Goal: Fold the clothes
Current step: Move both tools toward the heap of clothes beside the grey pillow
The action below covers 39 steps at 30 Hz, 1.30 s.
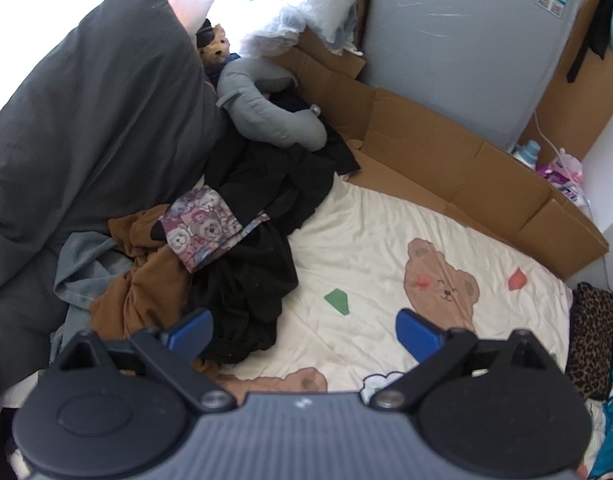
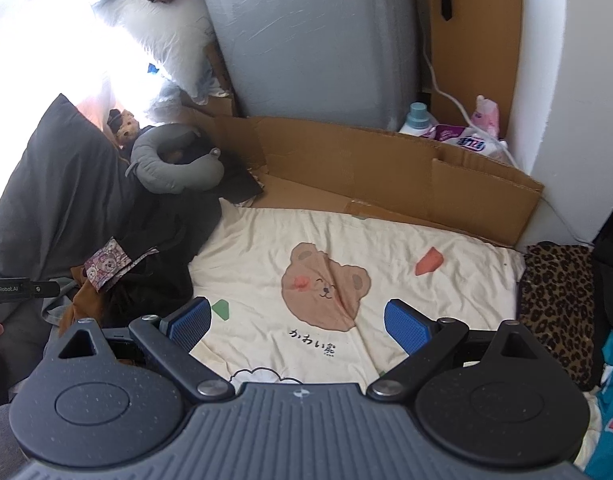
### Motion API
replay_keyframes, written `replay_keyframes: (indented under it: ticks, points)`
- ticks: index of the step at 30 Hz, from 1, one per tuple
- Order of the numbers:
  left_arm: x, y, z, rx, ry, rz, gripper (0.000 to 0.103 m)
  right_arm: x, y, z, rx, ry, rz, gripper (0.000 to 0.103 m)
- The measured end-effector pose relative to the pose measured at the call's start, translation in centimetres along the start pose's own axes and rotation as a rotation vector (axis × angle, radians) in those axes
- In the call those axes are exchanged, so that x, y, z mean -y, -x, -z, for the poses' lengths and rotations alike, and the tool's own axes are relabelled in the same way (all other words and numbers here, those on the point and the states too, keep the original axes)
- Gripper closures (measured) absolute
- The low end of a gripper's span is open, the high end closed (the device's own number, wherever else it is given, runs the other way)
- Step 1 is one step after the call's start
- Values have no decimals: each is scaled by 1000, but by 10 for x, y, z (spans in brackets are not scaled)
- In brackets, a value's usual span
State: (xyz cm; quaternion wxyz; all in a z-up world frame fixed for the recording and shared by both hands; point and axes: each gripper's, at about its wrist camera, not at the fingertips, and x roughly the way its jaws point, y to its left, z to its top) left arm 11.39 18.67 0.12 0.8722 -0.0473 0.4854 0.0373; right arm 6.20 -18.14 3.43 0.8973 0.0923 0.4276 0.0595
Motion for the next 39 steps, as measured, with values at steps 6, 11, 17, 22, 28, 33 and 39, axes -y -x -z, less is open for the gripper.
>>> replay_keyframes:
  ticks: [6, 11, 17, 22, 28, 33, 39]
  points:
    - [-13, -15, -3, 12, 39, -17, 5, -5, -24, -6, -13, 36, -7, 6]
    - [-25, -30, -7, 26, 72, -41, 12, -10, -45, -14, -37, 82, -61, 9]
    - [-43, -49, -8, 51, 114, -66, 14, -22, -71, -21, -71, 154, -124, 12]
    - [-54, -75, -7, 43, 117, -94, 16, -31, -100, -21, -105, 188, -161, 12]
    - [-69, -106, -1, 42, 132, -123, 16, -38, -130, -19, -135, 226, -198, 12]
    - [-85, -133, 11, 28, 148, -145, 15, -41, -154, -13, -147, 266, -235, 12]
    - [-106, -173, 34, -51, 212, -175, 16, -42, -187, 0, -173, 288, -263, 12]
